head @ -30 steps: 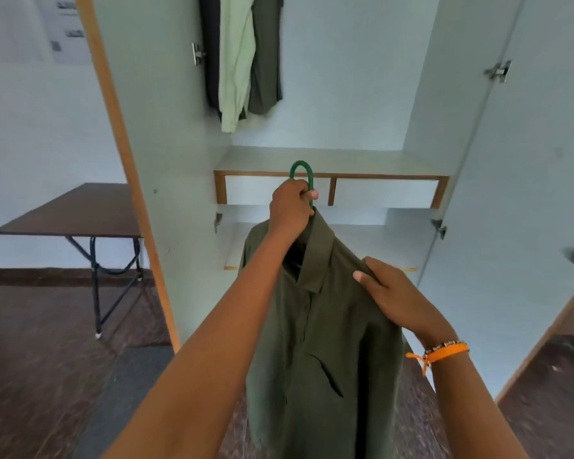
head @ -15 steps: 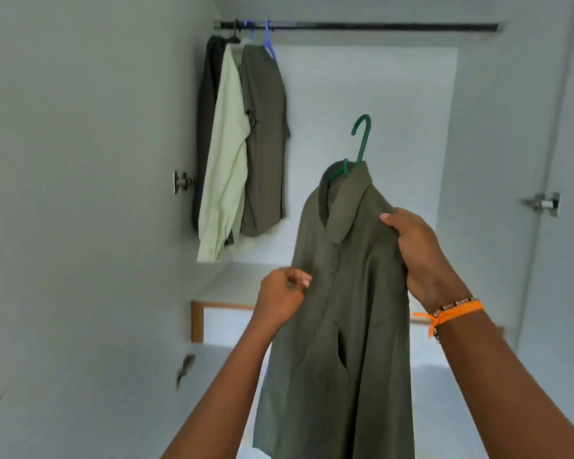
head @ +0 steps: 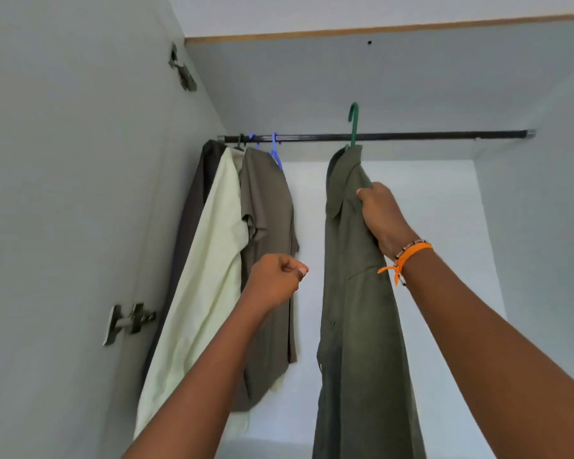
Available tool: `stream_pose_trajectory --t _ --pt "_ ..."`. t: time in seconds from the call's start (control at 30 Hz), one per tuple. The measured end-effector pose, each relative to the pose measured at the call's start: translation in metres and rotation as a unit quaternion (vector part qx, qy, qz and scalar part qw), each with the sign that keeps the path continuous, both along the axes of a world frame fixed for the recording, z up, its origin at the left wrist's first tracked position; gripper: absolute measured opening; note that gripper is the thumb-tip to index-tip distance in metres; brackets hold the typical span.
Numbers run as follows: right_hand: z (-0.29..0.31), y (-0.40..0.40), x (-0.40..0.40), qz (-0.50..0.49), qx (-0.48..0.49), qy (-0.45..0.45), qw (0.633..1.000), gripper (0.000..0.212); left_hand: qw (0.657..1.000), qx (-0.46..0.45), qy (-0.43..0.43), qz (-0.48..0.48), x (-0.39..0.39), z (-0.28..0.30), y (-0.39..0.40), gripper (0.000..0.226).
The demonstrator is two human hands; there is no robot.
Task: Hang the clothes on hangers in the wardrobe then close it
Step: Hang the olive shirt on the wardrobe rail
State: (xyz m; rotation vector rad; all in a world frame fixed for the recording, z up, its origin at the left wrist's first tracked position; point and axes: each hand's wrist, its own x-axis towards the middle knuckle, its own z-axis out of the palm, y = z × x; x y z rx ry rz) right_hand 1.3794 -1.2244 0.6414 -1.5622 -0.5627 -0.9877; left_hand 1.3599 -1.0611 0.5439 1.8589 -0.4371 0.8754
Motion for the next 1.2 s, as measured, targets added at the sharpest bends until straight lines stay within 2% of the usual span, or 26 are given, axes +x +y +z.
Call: stream_pose_trajectory --t 0.27,0.53,0.67,0.83,0.97,1.13,1.2 --pt "0.074 0.024 0.163 0.003 0.01 -0.036 0.999 0.016 0.998 0.031 -0.053 0.024 0.135 0.058 0.017 0.018" --pt "0.192 0.029 0.247 0.011 -0.01 -0.109 0.994 0.027 0.99 0.039 -0.127 0.049 0.236 0.136 0.021 0.027" --pt "0.231 0.033 0.282 0.022 -0.011 -0.113 0.993 0.016 0.987 0.038 -0.143 0.055 0.273 0.171 0.017 0.024" --pt "0.249 0.048 0.307 0.032 -0.036 -0.098 0.994 0.027 0.99 0.036 -0.132 0.044 0.308 0.184 0.009 0.016" --pt "0.258 0.056 0.317 0.08 0.001 -0.078 0.994 0.038 0.991 0.038 -0.121 0.048 0.317 0.18 0.01 0.015" --pt "0.257 0.051 0.319 0.086 0.037 -0.047 0.994 0.038 0.99 0.046 -0.117 0.065 0.313 0.179 0.022 0.013" --pt "0.256 0.05 0.322 0.077 0.017 -0.024 0.997 0.037 0.99 0.046 -0.114 0.07 0.308 0.18 0.027 0.01"
